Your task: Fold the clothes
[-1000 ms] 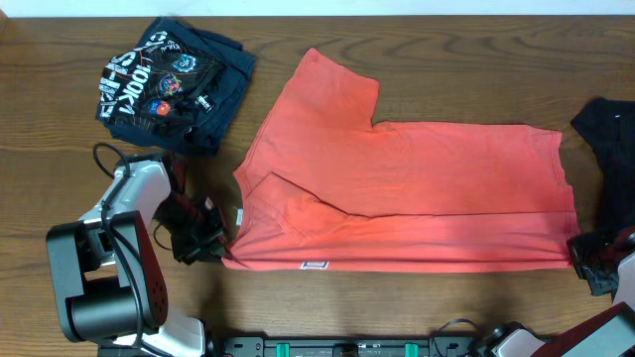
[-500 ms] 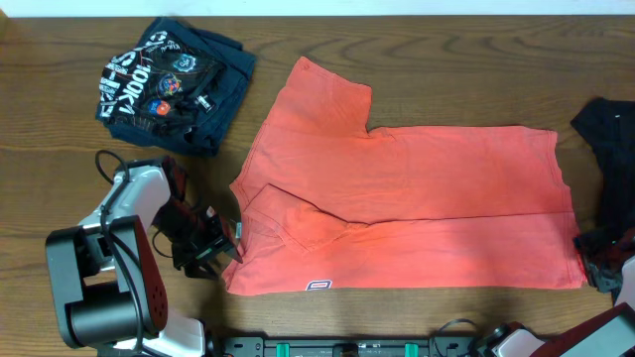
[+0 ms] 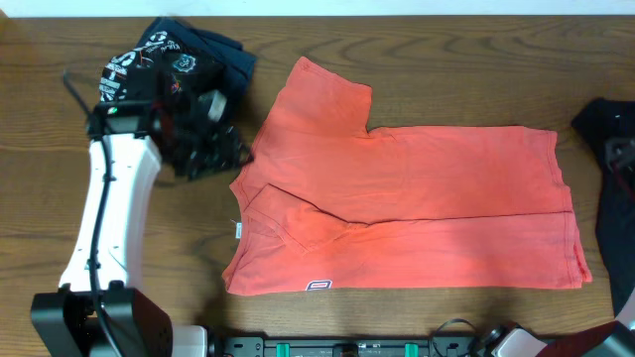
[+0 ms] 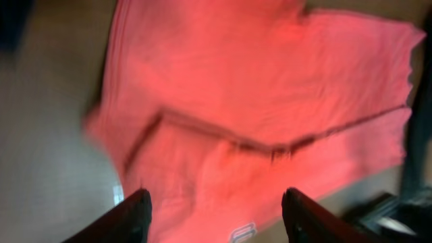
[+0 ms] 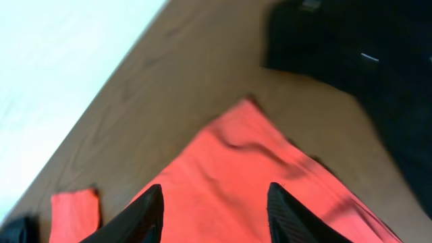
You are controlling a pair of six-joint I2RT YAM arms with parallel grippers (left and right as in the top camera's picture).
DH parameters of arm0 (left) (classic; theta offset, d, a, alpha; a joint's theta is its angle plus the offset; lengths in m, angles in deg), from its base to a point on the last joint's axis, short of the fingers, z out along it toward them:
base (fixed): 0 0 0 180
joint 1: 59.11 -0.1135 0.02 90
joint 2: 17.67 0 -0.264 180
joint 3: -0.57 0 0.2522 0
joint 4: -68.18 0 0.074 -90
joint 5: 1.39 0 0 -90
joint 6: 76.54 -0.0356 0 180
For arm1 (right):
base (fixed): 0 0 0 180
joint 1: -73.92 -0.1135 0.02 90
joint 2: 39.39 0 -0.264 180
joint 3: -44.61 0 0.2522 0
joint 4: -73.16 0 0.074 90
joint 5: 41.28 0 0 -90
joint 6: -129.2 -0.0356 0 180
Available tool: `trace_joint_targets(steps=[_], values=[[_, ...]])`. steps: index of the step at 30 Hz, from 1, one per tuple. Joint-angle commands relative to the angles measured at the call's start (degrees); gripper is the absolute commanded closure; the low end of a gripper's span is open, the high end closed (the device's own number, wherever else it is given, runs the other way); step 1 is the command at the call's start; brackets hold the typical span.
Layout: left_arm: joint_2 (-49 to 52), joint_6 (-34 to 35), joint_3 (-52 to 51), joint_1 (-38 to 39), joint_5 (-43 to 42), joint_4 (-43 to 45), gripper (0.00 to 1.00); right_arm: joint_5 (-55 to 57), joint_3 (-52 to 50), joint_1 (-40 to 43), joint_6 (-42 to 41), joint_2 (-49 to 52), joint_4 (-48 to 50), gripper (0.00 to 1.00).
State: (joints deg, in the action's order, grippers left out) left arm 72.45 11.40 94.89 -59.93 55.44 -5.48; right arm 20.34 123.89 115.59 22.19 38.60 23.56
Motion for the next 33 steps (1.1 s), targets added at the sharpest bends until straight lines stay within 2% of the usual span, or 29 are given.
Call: trace_joint_targets(steps=[1, 6, 11, 15, 17, 20, 28, 30, 33], values=[[1.36, -1.70, 4.33, 5.75, 6.86, 3.54, 0.36, 1.38, 3.13, -5.09, 2.34, 3.32, 0.22, 0.51], [9.81, -1.81, 10.67, 10.29, 14.01, 9.42, 0.37, 0.81, 9.01, -8.70, 2.86, 11.76, -1.49, 0.49], [21.46, -1.77, 16.74, 10.34, 14.43, 18.47, 0.36, -0.79, 11.39, -9.62, 5.49, 16.94, -4.59, 0.46], [29.42, -3.87, 20.31, 10.64, 14.69, 26.16, 0.35, -0.35, 11.39, -9.60, 9.33, 17.27, -6.80, 0.44], [32.57, -4.28, 20.41, 11.13, 16.74, 31.15, 0.32, -0.31, 11.39, -9.42, 11.06, 17.25, -9.38, 0.44], [36.87, -4.37, 20.41, 11.54, 19.58, 36.96, 0.32, 2.58, 11.39, -9.35, 11.78, 17.27, -13.55, 0.45], [45.66, -4.35, 20.41, 11.58, 19.67, 45.48, 0.32, 5.01, 11.39, -9.35, 11.74, 17.27, -18.49, 0.47], [46.77, -4.35, 20.41, 11.69, 18.56, 45.70, 0.34, 5.01, 11.39, -9.38, 11.37, 17.27, -18.82, 0.48], [47.23, -4.35, 20.39, 12.07, 17.03, 45.44, 0.45, 4.94, 11.39, -9.40, 10.67, 17.27, -18.84, 0.49]])
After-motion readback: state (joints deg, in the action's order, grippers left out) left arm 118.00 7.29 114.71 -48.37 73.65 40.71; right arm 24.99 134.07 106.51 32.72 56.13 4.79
